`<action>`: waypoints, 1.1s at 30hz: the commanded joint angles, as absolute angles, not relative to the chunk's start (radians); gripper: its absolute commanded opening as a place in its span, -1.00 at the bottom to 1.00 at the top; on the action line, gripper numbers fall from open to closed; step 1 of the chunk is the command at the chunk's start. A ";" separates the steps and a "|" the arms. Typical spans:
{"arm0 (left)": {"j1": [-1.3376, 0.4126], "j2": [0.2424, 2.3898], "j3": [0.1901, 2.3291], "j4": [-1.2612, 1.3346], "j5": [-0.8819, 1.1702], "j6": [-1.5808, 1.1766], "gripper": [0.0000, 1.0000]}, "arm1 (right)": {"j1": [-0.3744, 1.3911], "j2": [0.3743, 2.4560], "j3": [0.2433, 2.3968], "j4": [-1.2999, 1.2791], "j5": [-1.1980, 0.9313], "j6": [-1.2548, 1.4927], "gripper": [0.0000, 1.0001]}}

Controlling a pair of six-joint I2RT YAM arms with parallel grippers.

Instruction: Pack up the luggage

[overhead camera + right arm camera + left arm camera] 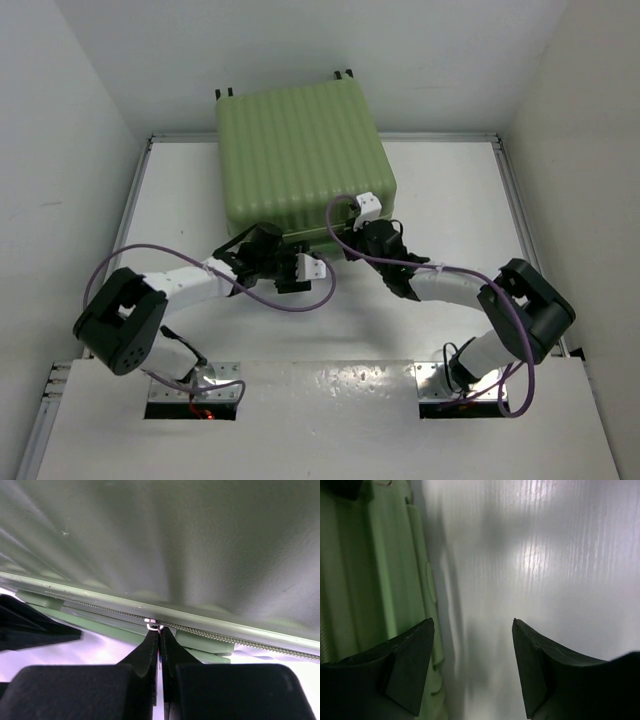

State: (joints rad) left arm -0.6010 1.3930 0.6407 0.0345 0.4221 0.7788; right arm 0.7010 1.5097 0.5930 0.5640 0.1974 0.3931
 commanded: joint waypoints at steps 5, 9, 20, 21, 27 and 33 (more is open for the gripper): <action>-0.589 1.519 0.753 0.222 0.289 0.738 0.37 | 0.661 1.496 0.629 0.552 0.219 0.410 -1.00; -0.589 1.503 0.742 0.270 0.275 0.738 0.37 | 0.654 1.506 0.641 0.548 0.209 0.411 -1.00; -0.557 1.378 0.795 0.158 0.407 0.655 0.39 | 0.653 1.483 0.606 0.552 0.193 0.413 -1.00; -0.557 1.378 0.795 0.158 0.407 0.655 0.39 | 0.652 1.485 0.601 0.552 0.193 0.410 -1.00; -0.557 1.414 0.785 0.182 0.371 0.664 0.41 | 0.652 1.476 0.591 0.558 0.192 0.410 -1.00; -0.548 1.524 0.810 0.195 0.339 0.675 0.41 | 0.649 1.476 0.588 0.560 0.193 0.406 -1.00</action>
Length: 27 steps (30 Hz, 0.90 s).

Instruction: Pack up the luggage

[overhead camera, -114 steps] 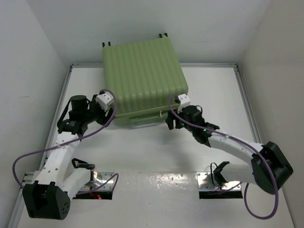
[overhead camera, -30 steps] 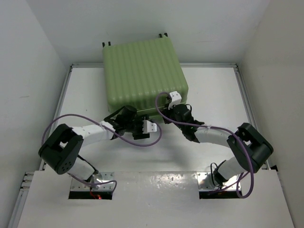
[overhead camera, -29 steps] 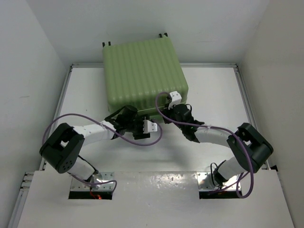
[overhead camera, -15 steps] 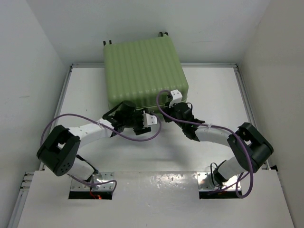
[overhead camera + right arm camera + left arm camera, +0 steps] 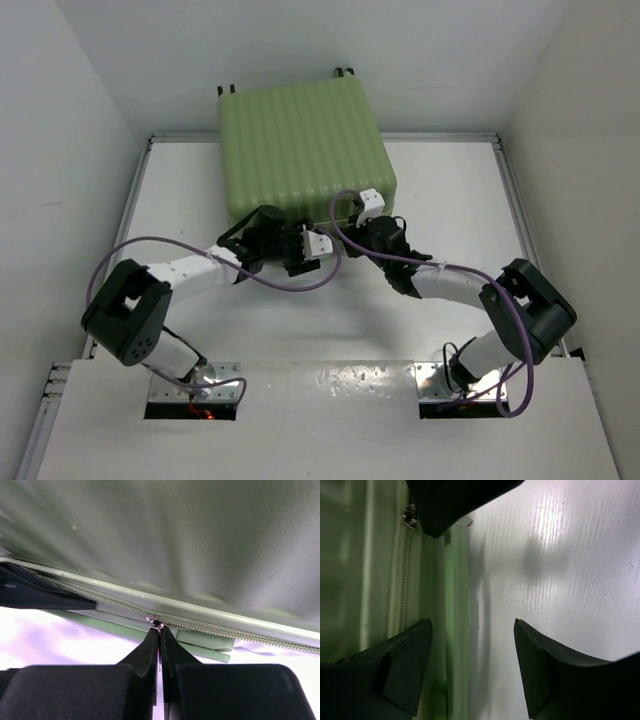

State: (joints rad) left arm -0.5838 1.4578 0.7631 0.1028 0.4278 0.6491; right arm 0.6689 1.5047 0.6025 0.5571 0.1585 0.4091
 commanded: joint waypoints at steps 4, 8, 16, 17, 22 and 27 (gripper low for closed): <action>-0.558 1.619 0.859 0.195 0.272 0.657 0.33 | 0.643 1.483 0.597 0.549 0.196 0.417 -1.00; -0.569 1.690 0.908 0.195 0.192 0.598 0.10 | 0.624 1.473 0.589 0.532 0.210 0.411 -1.00; -0.624 1.703 0.881 0.206 0.155 0.635 -0.58 | 0.600 1.454 0.563 0.520 0.221 0.410 -1.00; -0.624 1.712 0.894 0.169 0.140 0.635 -0.62 | 0.598 1.450 0.552 0.519 0.219 0.410 -1.00; -0.615 1.723 0.988 0.000 0.086 0.644 -1.00 | 0.557 1.384 0.505 0.468 0.247 0.426 -1.00; -0.549 1.677 0.988 -0.127 0.083 0.713 -1.00 | 0.477 1.324 0.445 0.428 0.232 0.433 -1.00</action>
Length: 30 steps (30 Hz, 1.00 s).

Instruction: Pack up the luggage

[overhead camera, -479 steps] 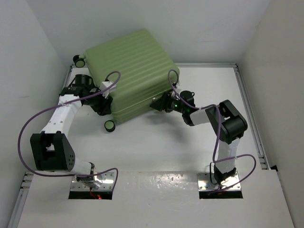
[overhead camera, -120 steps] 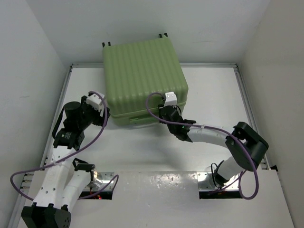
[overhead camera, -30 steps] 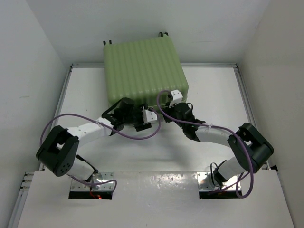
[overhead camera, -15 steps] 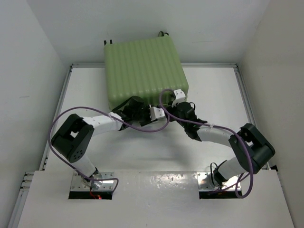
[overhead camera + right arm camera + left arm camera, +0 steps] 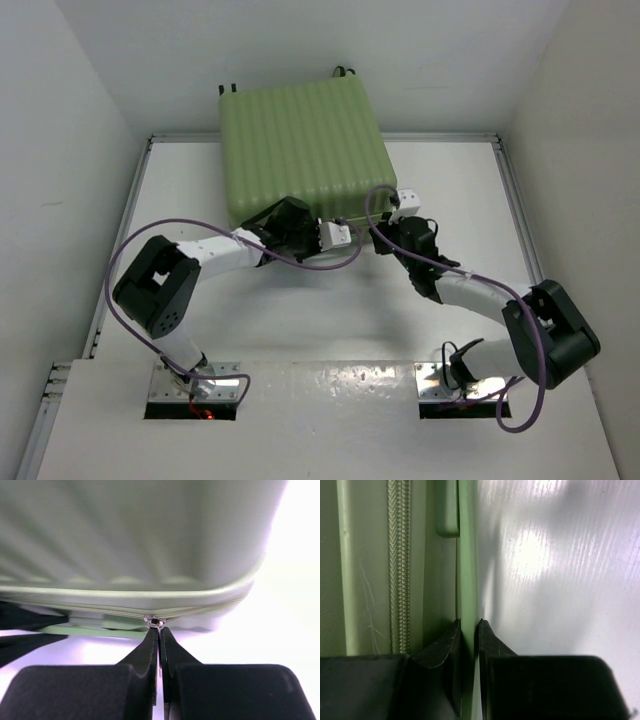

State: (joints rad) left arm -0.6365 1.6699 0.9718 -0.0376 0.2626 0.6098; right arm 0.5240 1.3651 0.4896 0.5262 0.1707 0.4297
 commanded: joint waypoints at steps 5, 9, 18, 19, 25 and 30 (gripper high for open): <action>-0.473 1.645 1.009 -0.270 0.083 0.817 -1.00 | 0.379 1.289 0.414 0.439 0.187 0.403 -1.00; -0.382 1.635 1.020 -0.386 0.094 0.975 -1.00 | 0.293 1.302 0.413 0.460 0.114 0.348 -1.00; -0.189 1.762 1.117 -0.480 0.048 1.184 -1.00 | 0.147 1.446 0.524 0.551 -0.083 0.226 -1.00; -0.177 1.801 1.129 -0.480 0.048 1.184 -1.00 | 0.135 1.481 0.552 0.558 -0.087 0.213 -1.00; -0.167 1.902 1.249 -0.471 0.029 1.140 -1.00 | 0.087 1.629 0.695 0.590 -0.112 0.193 -1.00; -0.176 1.937 1.281 -0.448 0.029 1.131 -1.00 | 0.069 1.761 0.869 0.609 -0.100 0.192 -1.00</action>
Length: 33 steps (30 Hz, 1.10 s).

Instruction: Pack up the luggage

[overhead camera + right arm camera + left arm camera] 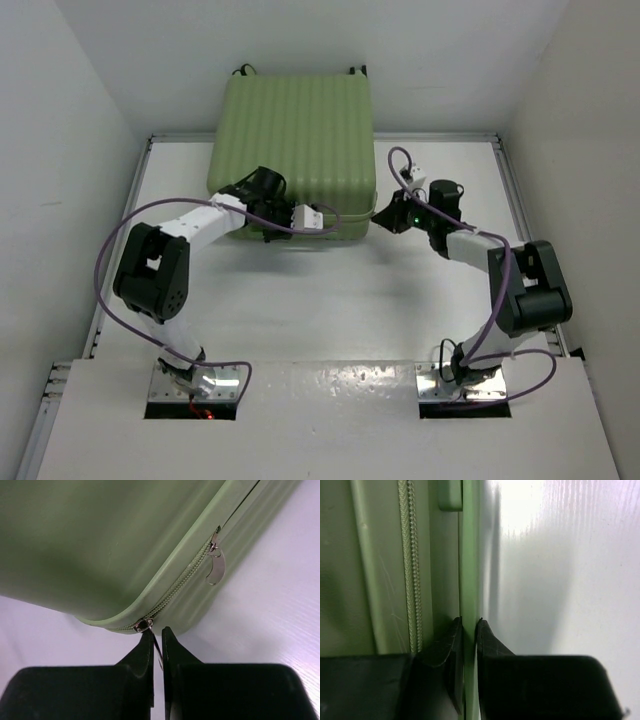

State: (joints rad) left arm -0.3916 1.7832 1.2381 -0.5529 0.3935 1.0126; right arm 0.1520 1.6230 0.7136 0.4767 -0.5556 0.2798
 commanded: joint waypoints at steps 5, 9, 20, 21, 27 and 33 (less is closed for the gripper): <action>-0.187 1.937 1.290 -0.439 0.029 1.098 -1.00 | 0.067 1.856 1.000 0.621 -0.051 0.189 -1.00; -0.187 1.928 1.272 -0.430 0.029 1.068 -1.00 | 0.057 1.847 0.993 0.627 -0.032 0.176 -1.00; -0.196 1.901 1.243 -0.397 0.029 1.039 -1.00 | 0.061 1.781 0.801 0.822 -0.005 -0.124 -1.00; -0.196 1.891 1.243 -0.397 0.038 1.039 -1.00 | 0.064 1.787 0.813 0.860 0.032 -0.139 -1.00; -0.196 1.891 1.233 -0.388 0.038 1.009 -1.00 | 0.040 1.902 0.957 0.885 0.127 -0.193 -1.00; -0.178 1.910 1.233 -0.388 0.028 1.000 -1.00 | 0.012 1.939 1.083 0.833 0.161 -0.172 -1.00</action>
State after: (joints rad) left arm -0.3912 1.7832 1.2526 -0.5762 0.3824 0.9970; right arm 0.1337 1.8519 0.9073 0.5819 -0.5674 -0.0574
